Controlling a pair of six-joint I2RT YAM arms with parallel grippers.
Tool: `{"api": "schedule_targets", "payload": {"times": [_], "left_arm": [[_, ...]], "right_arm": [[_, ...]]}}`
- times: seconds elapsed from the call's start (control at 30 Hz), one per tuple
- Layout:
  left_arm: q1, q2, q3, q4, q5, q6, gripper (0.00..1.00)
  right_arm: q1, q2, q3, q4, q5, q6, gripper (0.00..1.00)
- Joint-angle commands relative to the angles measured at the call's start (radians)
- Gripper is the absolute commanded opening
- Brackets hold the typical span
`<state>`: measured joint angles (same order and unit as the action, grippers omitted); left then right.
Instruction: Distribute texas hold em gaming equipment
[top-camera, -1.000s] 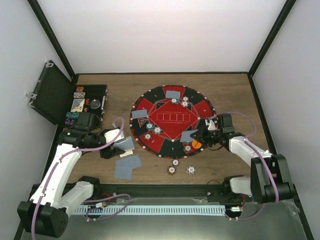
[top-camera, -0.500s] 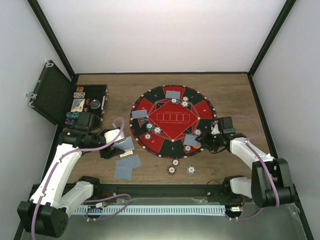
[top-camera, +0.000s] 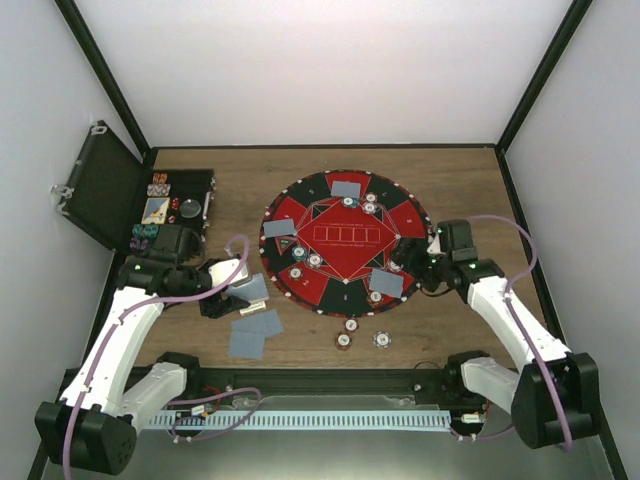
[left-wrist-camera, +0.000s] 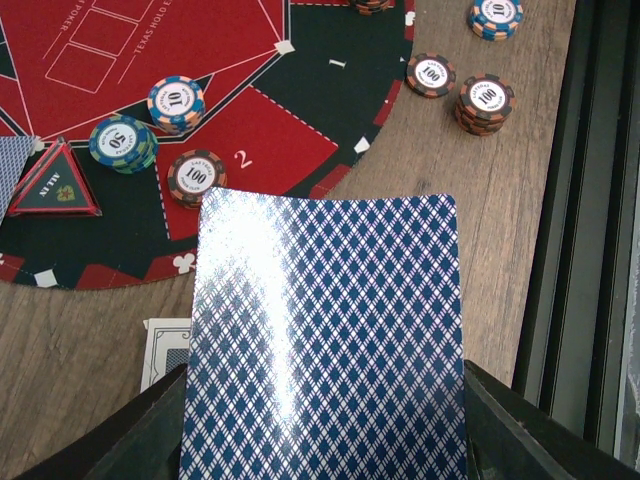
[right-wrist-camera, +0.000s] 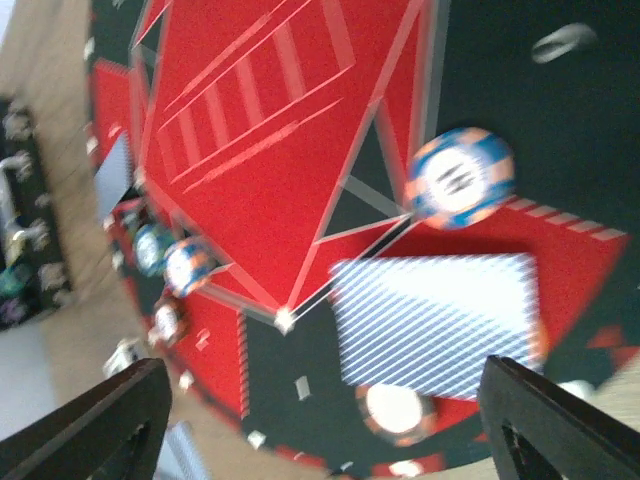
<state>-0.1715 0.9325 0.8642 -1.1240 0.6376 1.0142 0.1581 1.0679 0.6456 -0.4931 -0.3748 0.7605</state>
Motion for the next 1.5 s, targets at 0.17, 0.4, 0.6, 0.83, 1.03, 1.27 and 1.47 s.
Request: {"api": "schedule_targets", "payload": {"times": [0.17, 0.4, 0.6, 0.83, 1.03, 1.27, 1.47], "left_arm": [[0.001, 0.005, 0.029, 0.005, 0.045, 0.014, 0.04], [0.002, -0.001, 0.030, 0.003, 0.044, 0.012, 0.04], [0.002, -0.004, 0.044, -0.006, 0.051, 0.009, 0.04], [0.002, -0.016, 0.053, -0.019, 0.051, 0.017, 0.04], [0.002, -0.015, 0.049, -0.018, 0.054, 0.018, 0.04], [0.001, -0.015, 0.050, -0.018, 0.054, 0.019, 0.04], [0.002, -0.017, 0.047, -0.020, 0.051, 0.019, 0.04]], "right_arm": [[0.434, 0.091, 0.032, 0.485, -0.325, 0.236, 0.98], [0.684, 0.309, 0.218, 0.654, -0.399, 0.242, 0.98], [0.773, 0.487, 0.331, 0.695, -0.411, 0.259, 0.94], [0.796, 0.596, 0.359, 0.760, -0.429, 0.294, 0.91], [0.795, 0.641, 0.353, 0.862, -0.465, 0.353, 0.90], [0.797, 0.716, 0.373, 0.927, -0.489, 0.398, 0.88], [0.797, 0.766, 0.388, 0.979, -0.513, 0.427, 0.85]]}}
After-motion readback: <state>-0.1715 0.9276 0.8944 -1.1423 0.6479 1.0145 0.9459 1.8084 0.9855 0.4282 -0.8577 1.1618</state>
